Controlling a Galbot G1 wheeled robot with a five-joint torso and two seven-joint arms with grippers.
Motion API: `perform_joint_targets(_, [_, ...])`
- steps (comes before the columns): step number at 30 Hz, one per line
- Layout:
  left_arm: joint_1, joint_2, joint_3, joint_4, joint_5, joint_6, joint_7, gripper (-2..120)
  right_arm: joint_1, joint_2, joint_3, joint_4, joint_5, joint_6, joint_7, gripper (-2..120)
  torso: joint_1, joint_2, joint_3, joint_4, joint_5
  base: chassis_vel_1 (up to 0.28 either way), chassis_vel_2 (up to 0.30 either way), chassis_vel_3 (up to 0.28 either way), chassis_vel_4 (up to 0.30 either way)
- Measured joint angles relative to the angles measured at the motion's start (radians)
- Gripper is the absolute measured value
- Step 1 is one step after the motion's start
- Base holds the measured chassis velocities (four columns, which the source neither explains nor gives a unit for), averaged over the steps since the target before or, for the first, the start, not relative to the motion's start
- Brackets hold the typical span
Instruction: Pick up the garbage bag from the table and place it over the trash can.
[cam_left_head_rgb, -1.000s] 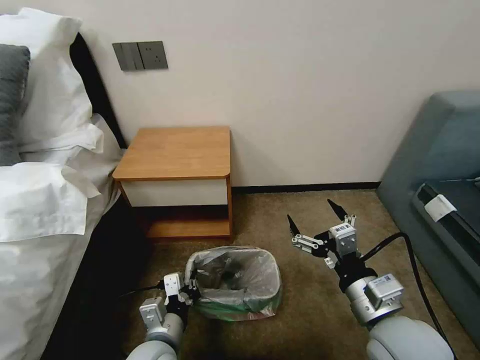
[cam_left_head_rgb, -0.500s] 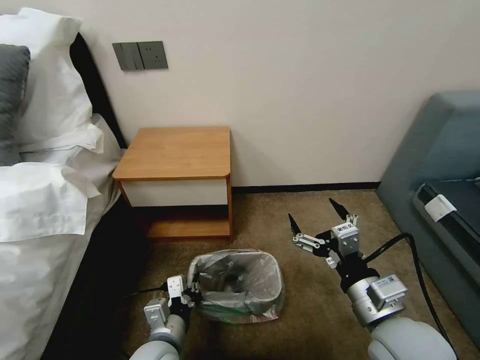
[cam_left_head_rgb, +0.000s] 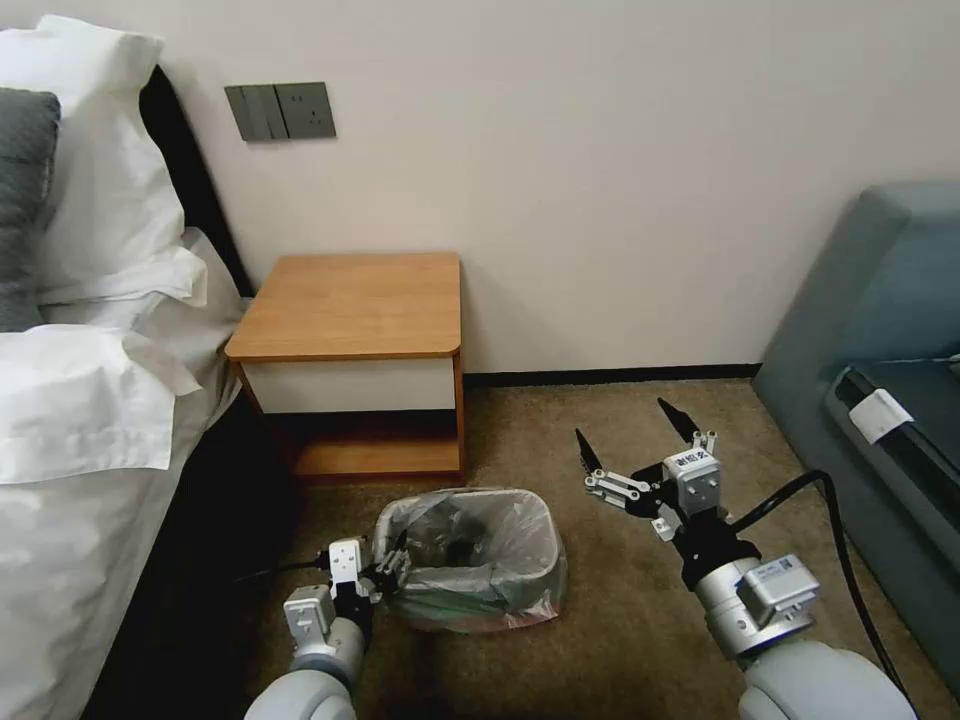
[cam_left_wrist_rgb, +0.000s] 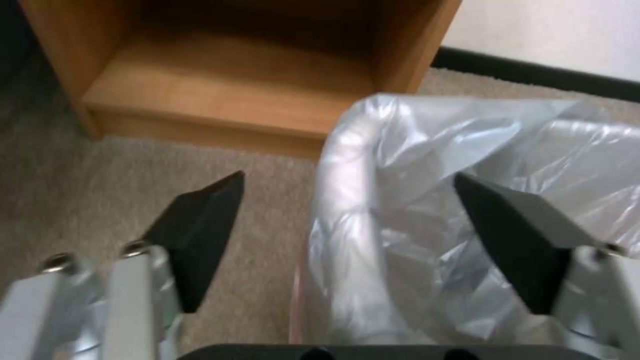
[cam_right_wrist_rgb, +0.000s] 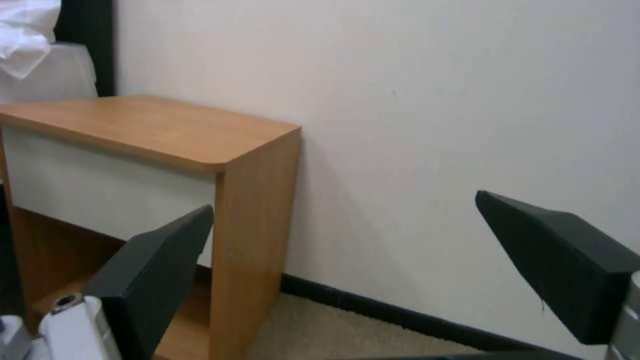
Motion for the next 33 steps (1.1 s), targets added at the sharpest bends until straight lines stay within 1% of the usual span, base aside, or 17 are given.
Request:
perform_joint_targets(4, [0.002,0.0,-0.003,-0.012,0.007,-0.002,0.004,90,-0.004,-0.001,0.0,0.005,0.0,0.0,-0.001,100,0.0,0.0,0.0,0.0,0.0,0.0,0.0,0.0,0.0])
perform_joint_targets(6, [0.007,0.002,-0.012,-0.022,0.038,-0.024,0.025,99,-0.013,-0.002,0.003,0.006,0.002,0.001,-0.001,100,0.0,0.0,0.0,0.0,0.0,0.0,0.0,0.0,0.0])
perform_joint_targets(9, [0.01,0.005,-0.025,-0.022,0.092,-0.07,0.052,99,-0.027,-0.003,0.006,0.006,0.01,0.011,0.007,100,0.0,0.0,0.0,0.0,0.0,0.0,0.0,0.0,0.0])
perform_joint_targets(12, [0.018,0.02,-0.058,-0.034,0.182,-0.192,0.056,100,-0.072,-0.005,0.035,-0.014,0.035,0.045,0.049,100,0.0,0.0,0.0,-0.0001,0.0,0.0,0.0,0.0,0.0])
perform_joint_targets(13, [0.018,0.02,-0.058,-0.034,0.182,-0.192,0.056,100,-0.072,-0.005,0.035,-0.014,0.035,0.045,0.049,100,0.0,0.0,0.0,-0.0001,0.0,0.0,0.0,0.0,0.0])
perform_joint_targets(14, [0.023,0.023,-0.063,-0.039,0.209,-0.222,0.061,100,-0.08,-0.003,0.045,-0.024,0.038,0.063,0.057,100,0.0,0.0,0.0,-0.0001,0.0,0.0,0.0,0.0,0.0])
perform_joint_targets(15, [0.037,0.023,-0.07,-0.053,0.253,-0.285,0.074,100,-0.09,0.007,0.066,-0.048,0.044,0.109,0.062,100,0.0,0.0,0.0,0.0,-0.0001,0.0,0.0,0.0,0.0])
perform_joint_targets(16, [0.037,0.023,-0.07,-0.053,0.253,-0.285,0.074,100,-0.09,0.007,0.066,-0.048,0.044,0.109,0.062,100,0.0,0.0,0.0,0.0,-0.0001,0.0,0.0,0.0,0.0])
perform_joint_targets(18, [0.071,0.011,-0.076,-0.08,0.29,-0.36,0.087,100,-0.104,0.042,0.106,-0.097,0.043,0.203,0.046,100,0.0,0.0,0.0,0.0,0.0001,0.0,0.0,0.0,0.0])
perform_joint_targets(20, [0.085,0.006,-0.078,-0.091,0.301,-0.381,0.1,100,-0.111,0.06,0.116,-0.111,0.04,0.232,0.038,100,0.0,0.0,0.0,0.0,0.0,0.0,0.0,0.0,0.0])
perform_joint_targets(22, [0.13,-0.017,-0.087,-0.122,0.318,-0.436,0.148,100,-0.14,0.127,0.129,-0.149,0.024,0.315,0.024,100,0.0,0.0,0.0,0.0,0.0,0.0,0.0,0.0,0.0])
perform_joint_targets(24, [0.172,-0.039,-0.107,-0.159,0.302,-0.448,0.181,100,-0.17,0.196,0.138,-0.173,0.014,0.365,0.0,100,0.0,0.0,0.0,-0.0001,0.0,0.0,0.0,0.0,0.0])
perform_joint_targets(25, [0.172,-0.039,-0.107,-0.159,0.302,-0.448,0.181,100,-0.17,0.196,0.138,-0.173,0.014,0.365,0.0,100,0.0,0.0,0.0,-0.0001,0.0,0.0,0.0,0.0,0.0])
perform_joint_targets(27, [0.199,-0.062,-0.17,-0.192,0.254,-0.441,0.212,100,-0.191,0.262,0.159,-0.199,0.005,0.404,-0.038,100,0.0,0.0,0.0,-0.0001,0.0001,0.0,0.0,0.0,0.0])
perform_joint_targets(28, [0.199,-0.062,-0.17,-0.192,0.254,-0.441,0.212,100,-0.191,0.262,0.159,-0.199,0.005,0.404,-0.038,100,0.0,0.0,0.0,-0.0001,0.0001,0.0,0.0,0.0,0.0])
perform_joint_targets(32, [0.231,-0.133,-0.317,-0.215,0.194,-0.407,0.282,100,-0.201,0.332,0.204,-0.216,0.003,0.435,-0.078,100,0.0,0.0,0.0,0.0,-0.0002,0.0,0.0,0.0,0.0])
perform_joint_targets(33, [0.231,-0.133,-0.317,-0.215,0.194,-0.407,0.282,100,-0.201,0.332,0.204,-0.216,0.003,0.435,-0.078,100,0.0,0.0,0.0,0.0,-0.0002,0.0,0.0,0.0,0.0])
